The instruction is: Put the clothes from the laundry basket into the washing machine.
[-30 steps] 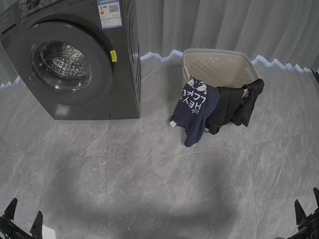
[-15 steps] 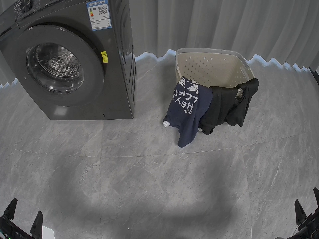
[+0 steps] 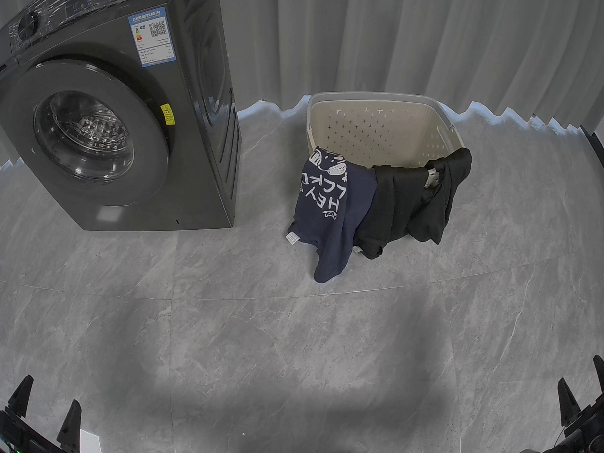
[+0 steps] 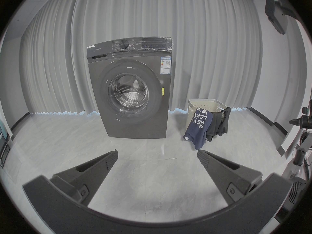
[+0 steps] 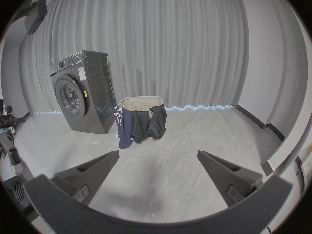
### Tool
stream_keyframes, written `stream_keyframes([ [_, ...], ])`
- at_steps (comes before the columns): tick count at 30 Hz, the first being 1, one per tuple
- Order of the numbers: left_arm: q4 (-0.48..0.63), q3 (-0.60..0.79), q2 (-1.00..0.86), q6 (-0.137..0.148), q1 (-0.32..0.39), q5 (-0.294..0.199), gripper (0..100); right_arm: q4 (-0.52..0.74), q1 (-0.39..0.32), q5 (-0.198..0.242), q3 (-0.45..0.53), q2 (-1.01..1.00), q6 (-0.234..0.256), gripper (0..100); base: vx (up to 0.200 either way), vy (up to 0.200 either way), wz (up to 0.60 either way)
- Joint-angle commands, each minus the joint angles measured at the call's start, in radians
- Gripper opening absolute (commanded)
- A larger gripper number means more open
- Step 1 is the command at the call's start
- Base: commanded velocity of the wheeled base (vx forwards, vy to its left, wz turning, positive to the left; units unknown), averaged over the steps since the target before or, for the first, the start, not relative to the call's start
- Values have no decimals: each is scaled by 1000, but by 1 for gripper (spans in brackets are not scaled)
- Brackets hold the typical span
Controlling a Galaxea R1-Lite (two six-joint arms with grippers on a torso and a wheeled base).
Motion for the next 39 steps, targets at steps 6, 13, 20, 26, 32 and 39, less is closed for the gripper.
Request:
stream_keyframes([
  [6, 0, 18, -15, -2, 0, 0, 100, 0, 0, 0, 16, -16, 0, 100, 200, 0, 0],
  [13, 0, 18, -15, -4, 0, 0, 100, 0, 0, 0, 16, -16, -2, 100, 57, 0, 0],
  [20, 0, 18, -15, -5, 0, 0, 100, 0, 0, 0, 16, -16, -2, 100, 0, -200, 0],
  [26, 0, 18, -15, -7, 0, 0, 100, 0, 0, 0, 16, -16, -2, 100, 0, -167, 0],
  [32, 0, 18, -15, -8, 0, 2, 100, 0, 0, 0, 16, -16, -2, 100, 0, 0, 0],
  [39, 0, 18, -15, -4, -1, 0, 100, 0, 0, 0, 16, -16, 0, 100, 143, 0, 0],
])
